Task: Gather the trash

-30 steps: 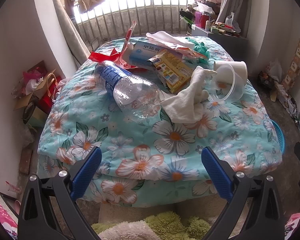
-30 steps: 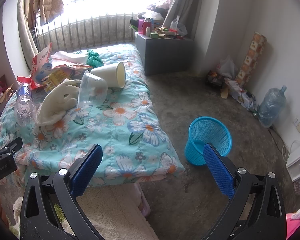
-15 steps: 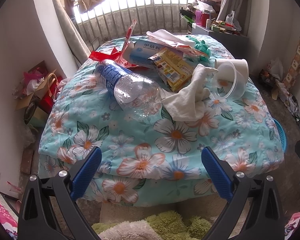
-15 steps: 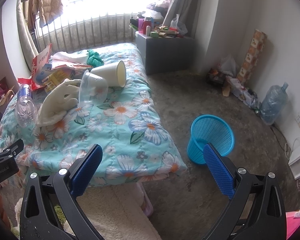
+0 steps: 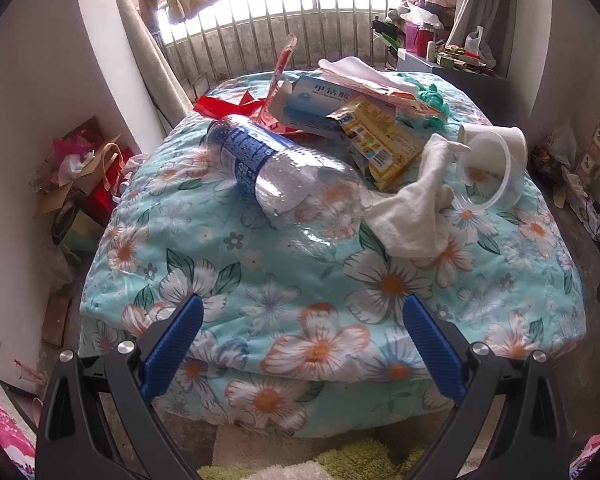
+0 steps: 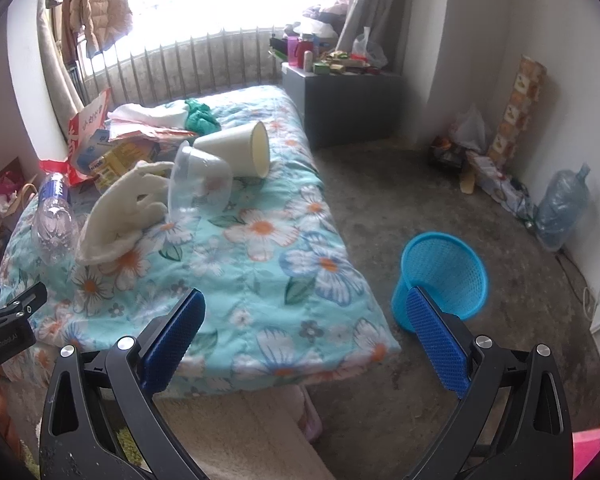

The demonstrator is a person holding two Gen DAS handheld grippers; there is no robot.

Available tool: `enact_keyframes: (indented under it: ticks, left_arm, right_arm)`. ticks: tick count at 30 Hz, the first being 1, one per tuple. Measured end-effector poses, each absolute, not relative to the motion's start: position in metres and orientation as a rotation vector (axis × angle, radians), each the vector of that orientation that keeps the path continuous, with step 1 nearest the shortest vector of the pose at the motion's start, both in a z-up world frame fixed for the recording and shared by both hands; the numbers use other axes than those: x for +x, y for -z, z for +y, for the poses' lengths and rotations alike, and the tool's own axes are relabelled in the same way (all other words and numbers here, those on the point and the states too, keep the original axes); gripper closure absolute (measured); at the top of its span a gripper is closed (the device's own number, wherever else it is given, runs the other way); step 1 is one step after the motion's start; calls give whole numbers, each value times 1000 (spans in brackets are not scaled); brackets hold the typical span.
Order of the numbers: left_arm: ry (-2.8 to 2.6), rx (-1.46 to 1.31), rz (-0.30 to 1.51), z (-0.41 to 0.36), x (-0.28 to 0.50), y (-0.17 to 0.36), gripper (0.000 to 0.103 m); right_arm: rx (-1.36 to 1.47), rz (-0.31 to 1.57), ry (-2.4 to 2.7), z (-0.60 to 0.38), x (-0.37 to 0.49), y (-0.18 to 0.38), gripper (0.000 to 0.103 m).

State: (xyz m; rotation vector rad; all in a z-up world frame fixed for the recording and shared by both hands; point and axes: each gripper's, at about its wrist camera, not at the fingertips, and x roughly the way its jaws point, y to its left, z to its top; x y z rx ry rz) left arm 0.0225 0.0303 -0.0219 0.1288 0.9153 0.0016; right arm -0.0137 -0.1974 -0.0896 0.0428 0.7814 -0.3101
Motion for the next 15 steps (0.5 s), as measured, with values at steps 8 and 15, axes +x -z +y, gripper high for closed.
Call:
enact_keyframes:
  ticks: [8,15]
  left_arm:
    - [115,74,849,61,39,17,5]
    - [355,-27,736,51,42,-7,5]
  right_arm:
    - [91,693,188,-195,22,84,7]
    - [140,665,101,-189,76,70,9]
